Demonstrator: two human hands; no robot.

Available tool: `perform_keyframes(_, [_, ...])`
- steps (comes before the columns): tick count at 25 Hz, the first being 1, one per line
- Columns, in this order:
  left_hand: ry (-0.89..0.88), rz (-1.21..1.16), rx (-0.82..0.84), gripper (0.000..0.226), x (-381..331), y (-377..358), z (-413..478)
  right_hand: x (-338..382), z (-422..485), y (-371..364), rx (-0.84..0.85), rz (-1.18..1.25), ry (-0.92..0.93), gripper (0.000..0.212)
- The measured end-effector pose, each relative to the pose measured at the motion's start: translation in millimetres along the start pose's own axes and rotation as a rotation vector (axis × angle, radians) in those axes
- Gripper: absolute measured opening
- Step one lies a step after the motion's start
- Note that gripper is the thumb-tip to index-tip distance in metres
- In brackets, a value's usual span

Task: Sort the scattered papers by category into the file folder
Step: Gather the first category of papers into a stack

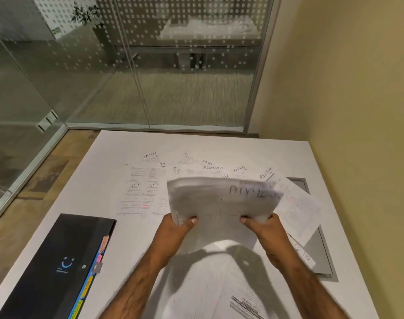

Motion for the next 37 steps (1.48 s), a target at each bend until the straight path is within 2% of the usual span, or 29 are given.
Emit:
perform_keyframes(2, [0.011,0.026,-0.047,0.019,7,-2,1,-7,-2,3,-0.028,0.02,0.029,0.029])
perform_keyframes(9, [-0.075,0.02,-0.026,0.021,15,-12,-6,-36,-2,6,0.026,-0.094,0.056,0.036])
perform_keyframes(15, [-0.124,0.071,-0.011,0.019,4,-20,-9,-40,1,8,-0.043,-0.091,0.032,0.033])
perform_keyframes(18, [-0.079,0.084,-0.014,0.014,22,-16,-6,-50,5,7,-0.016,-0.103,0.009,0.032])
perform_keyframes(19, [-0.041,0.083,-0.02,0.015,33,-17,-6,-55,4,4,-0.003,-0.113,-0.013,0.032])
perform_keyframes(21, [-0.004,0.081,-0.048,0.035,46,-19,-8,-64,4,2,-0.023,-0.118,-0.025,0.03])
perform_keyframes(22, [0.001,0.091,-0.062,0.037,47,-20,-9,-64,3,3,-0.045,-0.106,-0.017,0.028])
perform_keyframes(24, [-0.007,0.112,-0.106,0.022,49,-16,-8,-59,-1,6,-0.085,-0.098,0.004,0.026])
perform_keyframes(26, [-0.002,0.097,-0.134,0.016,53,-13,-10,-60,-2,8,-0.084,-0.111,0.005,0.028])
perform_keyframes(30, [0.055,0.021,-0.144,0.043,77,-21,-16,-72,-6,2,-0.037,-0.115,-0.025,0.038])
perform_keyframes(32, [0.068,0.022,-0.147,0.017,77,-24,-17,-73,-6,4,-0.059,-0.121,-0.032,0.032])
perform_keyframes(33, [0.056,0.033,-0.13,0.011,73,-26,-17,-72,-5,7,-0.078,-0.112,-0.035,0.029])
perform_keyframes(35, [0.047,0.047,-0.103,0.02,72,-27,-18,-72,-2,11,-0.089,-0.099,-0.032,0.023])
perform_keyframes(37, [0.038,0.044,-0.073,0.021,78,-28,-16,-78,0,7,-0.04,-0.112,-0.056,0.03])
Point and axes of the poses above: each hand's wrist, its own z-axis towards the middle knuckle, its own y-axis out of the back of the hand, x = y × z, the point moved 10 cm from there along z, towards the middle knuckle, and after that the axes turned 1 degree about x, right-handed, at the moved point
